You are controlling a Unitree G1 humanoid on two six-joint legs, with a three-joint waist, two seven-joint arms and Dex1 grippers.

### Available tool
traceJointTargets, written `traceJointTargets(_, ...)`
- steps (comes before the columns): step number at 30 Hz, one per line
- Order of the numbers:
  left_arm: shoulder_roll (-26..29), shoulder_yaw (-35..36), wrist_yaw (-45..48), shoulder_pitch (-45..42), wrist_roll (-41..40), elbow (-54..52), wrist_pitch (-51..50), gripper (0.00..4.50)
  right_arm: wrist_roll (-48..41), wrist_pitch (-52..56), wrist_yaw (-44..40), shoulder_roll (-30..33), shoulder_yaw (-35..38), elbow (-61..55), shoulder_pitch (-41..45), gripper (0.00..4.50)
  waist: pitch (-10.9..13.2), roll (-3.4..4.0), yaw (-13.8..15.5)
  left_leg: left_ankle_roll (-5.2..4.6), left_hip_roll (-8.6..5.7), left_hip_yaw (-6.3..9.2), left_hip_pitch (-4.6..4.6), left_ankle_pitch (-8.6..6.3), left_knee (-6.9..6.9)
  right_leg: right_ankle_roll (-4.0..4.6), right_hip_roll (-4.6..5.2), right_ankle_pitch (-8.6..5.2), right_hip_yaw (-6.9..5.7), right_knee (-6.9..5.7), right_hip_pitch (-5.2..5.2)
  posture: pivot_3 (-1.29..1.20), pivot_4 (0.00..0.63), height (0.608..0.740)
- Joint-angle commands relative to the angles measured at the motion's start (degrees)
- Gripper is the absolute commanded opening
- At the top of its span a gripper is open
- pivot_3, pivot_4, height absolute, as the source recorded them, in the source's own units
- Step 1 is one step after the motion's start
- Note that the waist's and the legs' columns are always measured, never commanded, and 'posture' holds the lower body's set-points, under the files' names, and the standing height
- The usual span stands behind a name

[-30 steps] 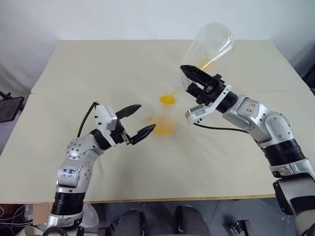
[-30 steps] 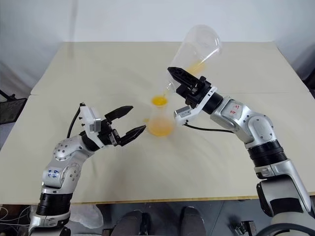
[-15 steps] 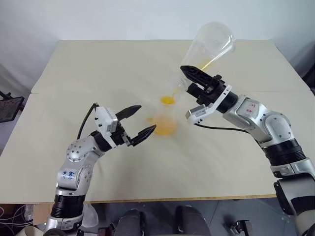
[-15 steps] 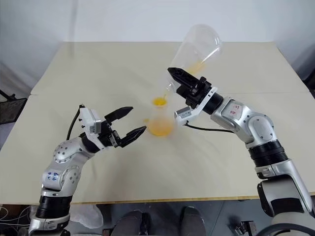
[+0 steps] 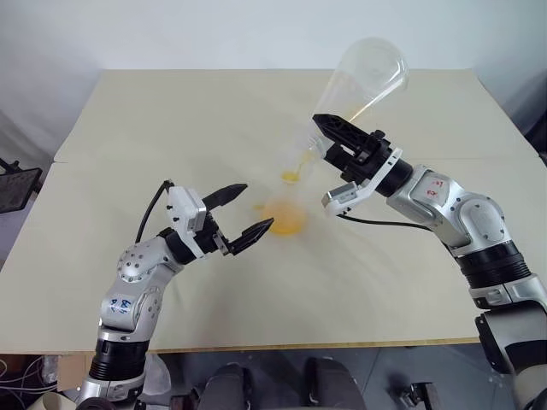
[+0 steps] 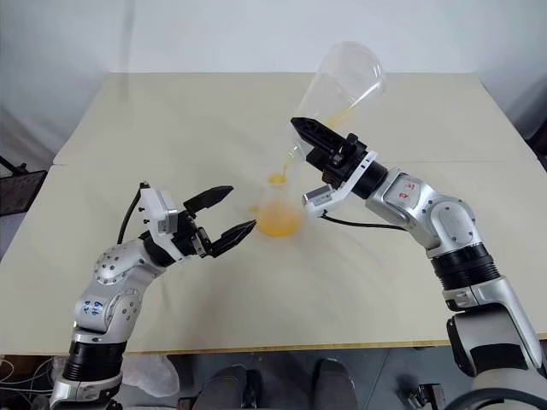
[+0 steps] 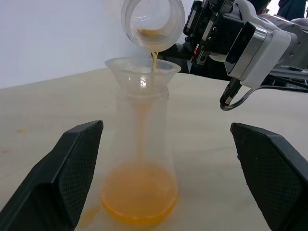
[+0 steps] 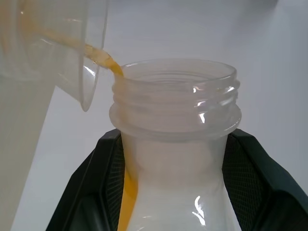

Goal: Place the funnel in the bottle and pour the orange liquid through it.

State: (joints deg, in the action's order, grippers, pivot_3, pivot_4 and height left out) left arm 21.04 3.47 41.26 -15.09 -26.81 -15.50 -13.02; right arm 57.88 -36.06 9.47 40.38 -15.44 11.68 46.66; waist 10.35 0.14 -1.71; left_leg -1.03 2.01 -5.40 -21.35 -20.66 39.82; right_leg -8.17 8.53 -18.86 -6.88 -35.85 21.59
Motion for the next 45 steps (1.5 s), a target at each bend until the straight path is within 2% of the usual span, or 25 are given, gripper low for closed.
traceJointTargets(1, -0.1, 0.5, -0.2, 0.4, -0.7, -2.2, 1.3, 4.5, -0.4, 2.2, 1.4, 0.2, 1.6, -2.4, 0.8, 2.46, 0.0, 0.0, 0.0, 0.0, 0.0, 0.0, 0.0, 0.0, 0.0, 0.0, 0.0, 0.0, 0.0, 0.0, 0.0, 0.0, 0.15, 0.74)
traceJointTargets(9, 0.5, 1.0, 0.1, 0.6, -0.8, -1.9, 1.1, 4.5, -5.8, 2.3, -0.8, -0.1, 2.2, -1.7, 0.0, 2.46, 0.0, 0.0, 0.0, 0.0, 0.01, 0.0, 0.0, 0.0, 0.0, 0.0, 0.0, 0.0, 0.0, 0.0, 0.0, 0.0, 0.15, 0.74)
traceJointTargets(18, 1.0, 1.4, 0.4, 0.2, -1.0, -1.3, 0.9, 4.5, -5.6, 2.6, -1.6, 0.3, 1.4, -3.4, -0.6, 2.46, 0.0, 0.0, 0.0, 0.0, 0.01, 0.0, 0.0, 0.0, 0.0, 0.0, 0.0, 0.0, 0.0, 0.0, 0.0, 0.0, 0.15, 0.74)
traceJointTargets(21, 1.0, 1.5, 0.4, 0.2, -1.0, -1.4, 0.8, 4.5, -7.9, 2.6, -2.6, -0.4, 1.9, -3.3, -1.1, 2.46, 0.0, 0.0, 0.0, 0.0, 0.02, 0.0, 0.0, 0.0, 0.0, 0.0, 0.0, 0.0, 0.0, 0.01, 0.0, 0.0, 0.15, 0.74)
traceJointTargets(26, 1.1, 1.5, 0.5, 0.1, -1.0, -1.3, 0.8, 4.5, -16.9, 3.9, -7.2, -1.9, 4.1, -2.4, -2.4, 2.46, 0.0, 0.0, 0.0, 0.0, 0.01, 0.01, 0.0, 0.0, 0.0, 0.0, 0.0, 0.0, -0.01, 0.01, -0.01, 0.0, 0.15, 0.74)
traceJointTargets(30, 1.5, 1.5, 0.9, -0.1, -1.0, -1.1, 0.6, 4.5, -38.4, 8.2, -18.5, -3.2, 8.9, -5.7, -6.5, 2.46, 0.0, -0.03, 0.2, -0.01, 0.02, 0.07, 0.0, 0.0, 0.0, 0.0, 0.0, 0.0, -0.06, 0.01, -0.04, 0.0, 0.15, 0.74)
traceJointTargets(32, 1.9, 1.5, 1.1, -0.4, -1.2, -0.9, 0.4, 4.5, -51.7, 15.8, -24.8, -4.3, 13.3, -8.7, -9.0, 2.46, 0.0, -0.04, 0.2, -0.02, 0.0, 0.09, -0.01, 0.0, 0.0, 0.0, 0.03, 0.0, -0.08, 0.01, -0.06, 0.0, 0.15, 0.74)
traceJointTargets(36, 2.6, 1.6, 1.7, -0.9, -1.5, -0.2, 0.3, 4.5, -68.0, 29.5, -30.2, -4.0, 23.9, -12.8, -13.8, 2.46, 0.0, -0.04, 0.4, -0.05, 0.01, 0.11, -0.02, -0.01, 0.01, 0.0, 0.04, 0.0, -0.11, 0.01, -0.09, 0.0, 0.15, 0.74)
traceJointTargets(41, 3.0, 1.6, 2.8, -1.9, -1.6, 1.0, 0.2, 4.5, -84.8, 45.2, -33.8, -4.0, 35.3, -15.3, -18.2, 2.46, 0.0, -0.04, 0.6, -0.07, -0.03, 0.09, -0.02, -0.02, 0.01, 0.0, 0.04, 0.0, -0.11, 0.02, -0.09, 0.0, 0.15, 0.74)
traceJointTargets(45, 3.1, 1.3, 3.9, -3.3, -1.5, 2.5, 0.4, 4.5, -87.9, 48.5, -36.2, -2.5, 41.8, -15.1, -25.5, 2.46, 0.0, -0.04, 1.0, -0.06, -0.17, 0.08, -0.01, -0.02, 0.0, 0.0, -0.02, 0.0, -0.12, 0.02, -0.08, 0.0, 0.15, 0.74)
